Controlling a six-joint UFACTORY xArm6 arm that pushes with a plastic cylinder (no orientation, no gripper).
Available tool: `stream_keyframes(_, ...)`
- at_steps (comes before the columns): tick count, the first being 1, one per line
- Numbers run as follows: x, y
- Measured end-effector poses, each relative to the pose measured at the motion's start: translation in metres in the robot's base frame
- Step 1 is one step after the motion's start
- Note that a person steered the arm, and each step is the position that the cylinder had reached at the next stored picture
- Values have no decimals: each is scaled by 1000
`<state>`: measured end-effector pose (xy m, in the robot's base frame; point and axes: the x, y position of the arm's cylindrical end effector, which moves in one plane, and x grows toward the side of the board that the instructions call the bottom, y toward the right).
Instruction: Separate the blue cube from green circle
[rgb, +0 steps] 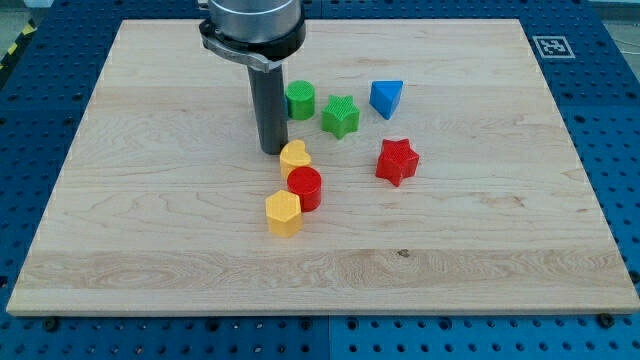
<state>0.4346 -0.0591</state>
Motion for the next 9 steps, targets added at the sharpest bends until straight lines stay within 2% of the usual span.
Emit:
stream_keyframes(6,-14,0)
stream_keyframes(9,-56,0)
